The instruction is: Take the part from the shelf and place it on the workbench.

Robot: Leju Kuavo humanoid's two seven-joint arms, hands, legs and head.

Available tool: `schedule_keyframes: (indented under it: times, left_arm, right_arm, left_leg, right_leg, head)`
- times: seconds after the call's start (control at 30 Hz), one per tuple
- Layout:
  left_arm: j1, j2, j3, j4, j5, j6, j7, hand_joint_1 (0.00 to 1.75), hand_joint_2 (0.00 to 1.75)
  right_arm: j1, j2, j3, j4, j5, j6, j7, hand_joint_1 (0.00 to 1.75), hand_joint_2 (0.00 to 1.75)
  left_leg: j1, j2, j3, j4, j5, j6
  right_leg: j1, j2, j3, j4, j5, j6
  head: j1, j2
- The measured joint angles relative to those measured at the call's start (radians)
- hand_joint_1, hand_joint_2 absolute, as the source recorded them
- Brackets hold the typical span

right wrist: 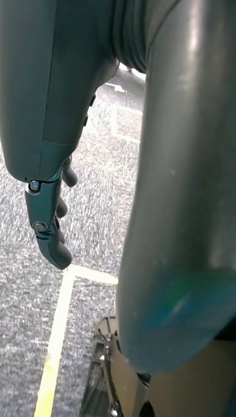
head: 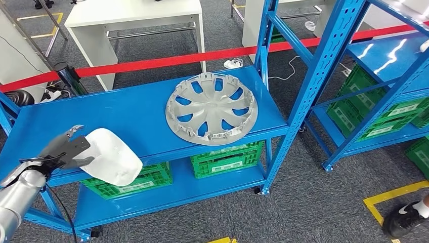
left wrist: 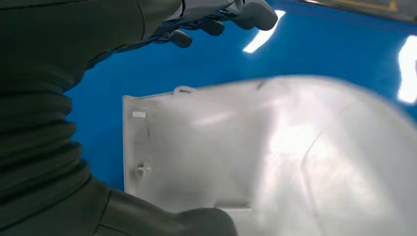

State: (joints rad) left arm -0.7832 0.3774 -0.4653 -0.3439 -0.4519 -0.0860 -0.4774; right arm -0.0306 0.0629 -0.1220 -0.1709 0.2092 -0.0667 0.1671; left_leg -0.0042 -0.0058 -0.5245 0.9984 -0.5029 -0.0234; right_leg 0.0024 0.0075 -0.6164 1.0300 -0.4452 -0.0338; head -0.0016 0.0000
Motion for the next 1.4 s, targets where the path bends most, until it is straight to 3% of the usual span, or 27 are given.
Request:
schedule_keyframes:
  times: [0.23,0.37,0.5,0.63,0.77,1.4]
  left_arm:
    - [0.021,-0.018,0.063,-0.014,-0.003,0.007,-0.02,0.0,0.0]
    - [0.024,-0.026,0.074,-0.015,-0.007,0.007,-0.019,0.0,1.75]
    - [0.027,-0.019,0.088,-0.014,0.008,-0.01,-0.03,0.0,0.0]
    - [0.035,-0.003,0.101,-0.014,0.019,-0.014,-0.045,0.0,0.0]
    - [0.044,0.004,0.107,-0.014,0.026,-0.015,-0.052,0.0,1.75]
    - [0.04,-0.022,0.112,-0.014,0.022,-0.113,-0.023,0.0,1.75]
  right_arm:
    - [0.0,0.0,-0.002,0.0,0.004,0.002,-0.038,0.0,0.0]
    - [0.0,0.0,-0.002,0.0,0.009,0.005,-0.046,0.0,0.0]
    - [0.002,-0.001,-0.002,0.0,0.015,0.009,-0.055,0.0,0.0]
    - [0.004,-0.002,-0.002,0.0,0.021,0.008,-0.05,0.0,0.0]
    - [0.004,-0.003,-0.002,0.0,0.021,0.008,-0.034,0.0,0.0]
    - [0.003,-0.003,-0.011,0.0,0.006,-0.008,-0.018,0.0,0.0]
  left_leg:
    - [0.0,0.0,0.0,0.0,-0.001,0.001]
    - [0.0,0.0,-0.001,0.0,-0.001,0.001]
    - [0.0,0.0,-0.001,0.0,-0.001,0.001]
    - [0.0,0.0,-0.001,0.0,-0.001,0.001]
    - [0.0,-0.001,-0.001,0.0,-0.001,0.001]
    - [0.0,0.0,-0.001,0.0,-0.001,0.001]
  right_leg:
    - [0.0,0.0,0.0,-0.001,-0.001,0.001]
    - [0.0,0.0,0.0,-0.001,-0.001,0.001]
    - [0.0,0.0,0.0,-0.001,-0.001,0.001]
    - [0.0,0.0,0.0,-0.001,-0.001,0.001]
    - [0.0,-0.001,0.0,-0.001,-0.001,0.001]
    - [0.0,0.0,0.0,-0.001,-0.001,0.001]
  head:
    - [0.0,0.0]
    - [0.0,0.0]
    - [0.0,0.0]
    - [0.0,0.0]
    - [0.0,0.0]
    - [0.0,0.0]
